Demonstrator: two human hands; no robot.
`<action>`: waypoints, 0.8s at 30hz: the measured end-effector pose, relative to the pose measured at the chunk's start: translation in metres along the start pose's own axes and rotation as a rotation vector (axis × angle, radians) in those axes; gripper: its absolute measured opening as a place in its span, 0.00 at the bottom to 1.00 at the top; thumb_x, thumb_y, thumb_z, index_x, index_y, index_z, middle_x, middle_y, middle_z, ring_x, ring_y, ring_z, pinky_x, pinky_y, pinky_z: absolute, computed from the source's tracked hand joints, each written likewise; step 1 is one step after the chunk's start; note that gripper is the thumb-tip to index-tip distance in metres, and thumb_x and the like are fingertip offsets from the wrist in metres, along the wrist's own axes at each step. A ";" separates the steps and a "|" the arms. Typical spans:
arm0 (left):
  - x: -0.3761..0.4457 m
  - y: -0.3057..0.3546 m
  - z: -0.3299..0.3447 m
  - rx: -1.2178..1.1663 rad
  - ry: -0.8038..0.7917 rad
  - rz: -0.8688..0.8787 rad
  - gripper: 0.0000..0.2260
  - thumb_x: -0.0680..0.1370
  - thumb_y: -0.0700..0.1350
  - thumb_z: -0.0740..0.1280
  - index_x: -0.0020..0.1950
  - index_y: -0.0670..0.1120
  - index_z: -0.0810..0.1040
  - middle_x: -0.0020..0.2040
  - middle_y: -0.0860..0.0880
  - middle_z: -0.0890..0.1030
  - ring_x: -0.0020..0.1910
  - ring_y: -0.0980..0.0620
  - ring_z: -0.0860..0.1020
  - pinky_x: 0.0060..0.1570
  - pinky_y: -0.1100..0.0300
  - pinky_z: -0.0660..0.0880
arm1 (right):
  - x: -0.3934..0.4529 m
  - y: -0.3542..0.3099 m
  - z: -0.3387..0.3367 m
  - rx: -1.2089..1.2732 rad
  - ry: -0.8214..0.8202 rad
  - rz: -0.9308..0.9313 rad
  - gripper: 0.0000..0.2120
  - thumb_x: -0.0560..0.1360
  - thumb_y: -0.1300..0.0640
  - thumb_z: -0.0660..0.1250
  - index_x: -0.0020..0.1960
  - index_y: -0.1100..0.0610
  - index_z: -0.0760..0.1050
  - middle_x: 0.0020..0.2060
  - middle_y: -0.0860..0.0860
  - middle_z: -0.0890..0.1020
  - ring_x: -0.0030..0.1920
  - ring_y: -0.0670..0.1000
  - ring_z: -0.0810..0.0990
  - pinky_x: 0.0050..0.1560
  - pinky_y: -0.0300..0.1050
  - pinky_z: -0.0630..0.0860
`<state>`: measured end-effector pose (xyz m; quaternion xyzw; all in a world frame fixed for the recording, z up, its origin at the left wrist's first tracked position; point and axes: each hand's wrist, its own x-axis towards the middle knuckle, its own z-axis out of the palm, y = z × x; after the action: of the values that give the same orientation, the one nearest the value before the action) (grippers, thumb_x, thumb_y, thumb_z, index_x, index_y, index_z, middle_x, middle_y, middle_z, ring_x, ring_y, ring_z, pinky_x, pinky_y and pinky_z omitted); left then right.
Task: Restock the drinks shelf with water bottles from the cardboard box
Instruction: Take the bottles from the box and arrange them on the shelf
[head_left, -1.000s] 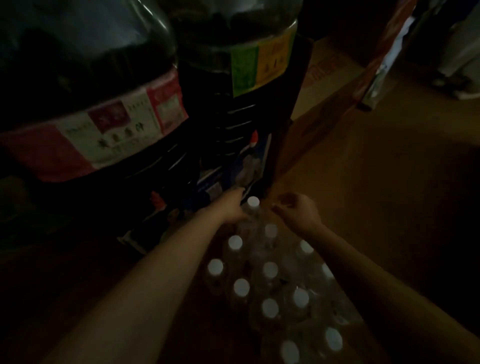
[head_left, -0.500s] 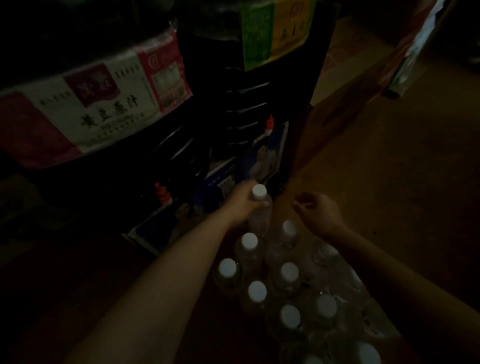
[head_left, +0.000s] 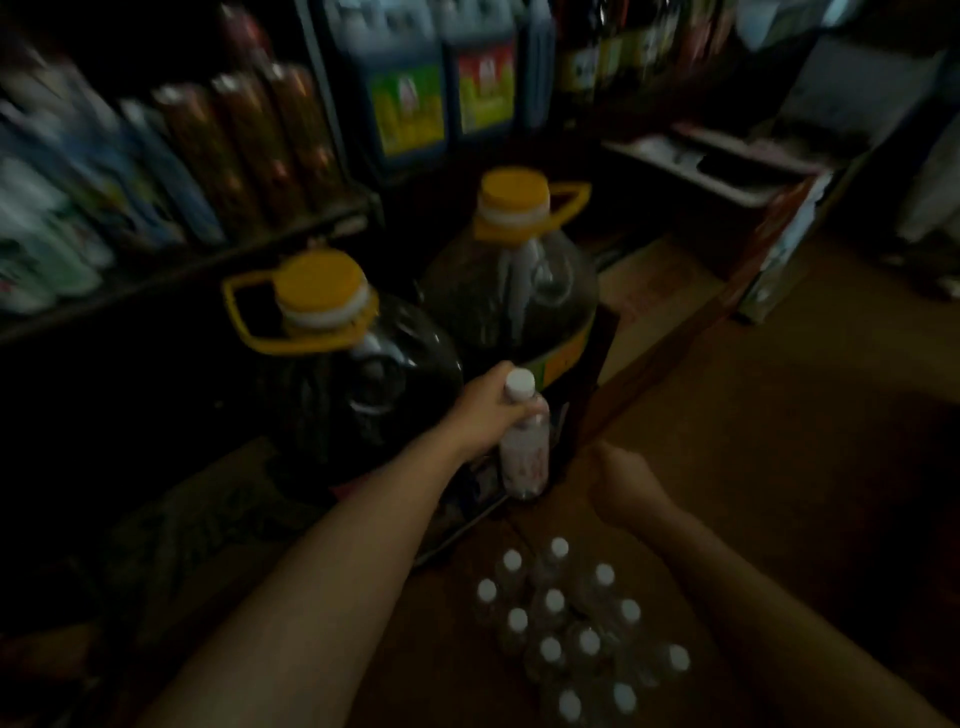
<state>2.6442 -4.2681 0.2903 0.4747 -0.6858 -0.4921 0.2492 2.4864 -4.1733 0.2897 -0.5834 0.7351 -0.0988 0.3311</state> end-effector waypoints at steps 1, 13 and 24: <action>-0.010 0.025 -0.013 0.003 -0.020 -0.016 0.10 0.75 0.44 0.71 0.50 0.44 0.71 0.47 0.50 0.75 0.48 0.55 0.74 0.41 0.64 0.71 | -0.013 -0.018 -0.016 -0.021 -0.036 0.002 0.17 0.78 0.64 0.61 0.67 0.60 0.68 0.60 0.56 0.75 0.61 0.55 0.75 0.57 0.44 0.74; -0.128 0.312 -0.253 0.169 0.013 -0.059 0.08 0.76 0.48 0.69 0.51 0.48 0.72 0.45 0.54 0.74 0.47 0.56 0.74 0.41 0.65 0.71 | -0.112 -0.263 -0.172 0.215 -0.192 -0.105 0.40 0.68 0.53 0.77 0.74 0.55 0.60 0.67 0.54 0.71 0.65 0.55 0.72 0.60 0.47 0.73; -0.201 0.395 -0.408 0.084 0.352 -0.009 0.07 0.78 0.45 0.67 0.53 0.45 0.75 0.46 0.52 0.80 0.44 0.60 0.80 0.41 0.66 0.76 | -0.119 -0.429 -0.196 0.396 -0.210 -0.482 0.34 0.64 0.53 0.80 0.65 0.54 0.69 0.54 0.48 0.78 0.56 0.50 0.77 0.54 0.47 0.76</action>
<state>2.8995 -4.2413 0.8357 0.5664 -0.6495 -0.3735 0.3433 2.7199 -4.2398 0.7110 -0.6719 0.5042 -0.2545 0.4791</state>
